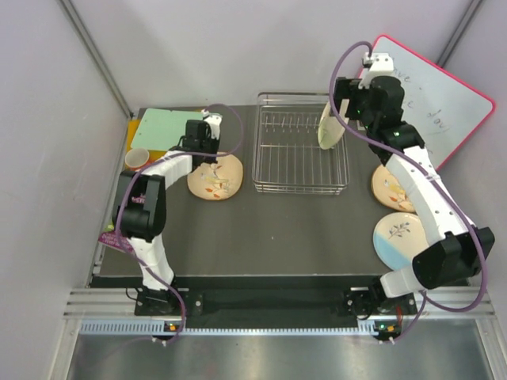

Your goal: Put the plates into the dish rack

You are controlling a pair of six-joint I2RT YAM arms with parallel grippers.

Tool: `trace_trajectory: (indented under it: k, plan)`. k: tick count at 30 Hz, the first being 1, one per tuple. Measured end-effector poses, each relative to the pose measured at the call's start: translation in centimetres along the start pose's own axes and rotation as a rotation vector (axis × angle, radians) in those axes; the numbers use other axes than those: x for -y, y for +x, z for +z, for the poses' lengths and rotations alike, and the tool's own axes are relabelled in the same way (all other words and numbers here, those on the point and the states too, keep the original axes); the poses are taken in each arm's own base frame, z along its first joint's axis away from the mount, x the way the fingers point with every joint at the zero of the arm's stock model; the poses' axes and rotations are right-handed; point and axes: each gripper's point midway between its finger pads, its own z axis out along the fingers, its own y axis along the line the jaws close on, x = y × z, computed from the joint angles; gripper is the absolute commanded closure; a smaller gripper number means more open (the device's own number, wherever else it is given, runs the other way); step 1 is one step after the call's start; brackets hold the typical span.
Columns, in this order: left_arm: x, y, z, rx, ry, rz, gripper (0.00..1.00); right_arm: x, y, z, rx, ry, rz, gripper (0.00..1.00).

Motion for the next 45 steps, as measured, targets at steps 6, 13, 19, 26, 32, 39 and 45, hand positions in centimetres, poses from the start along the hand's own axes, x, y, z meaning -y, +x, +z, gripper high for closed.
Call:
trace_trajectory:
  k: [6,13,19,26,32,39,45]
  plan:
    - [0.5,0.9,3.2,-0.074,0.035,-0.008,1.00,-0.3,4.1,0.2,-0.096,-0.031,-0.021,0.00]
    - [2.3,5.6,1.7,-0.196,0.096,-0.060,1.00,-1.7,5.7,-1.3,-0.135,-0.120,-0.021,0.00]
    - [4.9,7.6,-0.7,-0.265,0.135,-0.137,1.00,-5.2,8.7,-4.1,-0.190,-0.257,-0.033,0.00]
    - [8.4,10.6,-5.2,-0.444,0.207,-0.282,1.00,-7.8,13.8,-5.6,-0.311,-0.356,-0.043,0.00]
    - [11.0,14.2,-9.6,-0.529,0.273,-0.372,1.00,-8.4,16.1,-5.5,-0.368,-0.375,-0.029,0.00]
    - [15.2,19.0,-16.0,-0.616,0.355,-0.406,1.00,-9.9,17.6,-5.6,-0.410,-0.415,-0.032,0.00]
    - [16.7,20.3,-19.8,-0.659,0.389,-0.373,0.68,-10.4,18.4,-5.9,-0.422,-0.429,-0.019,0.00]
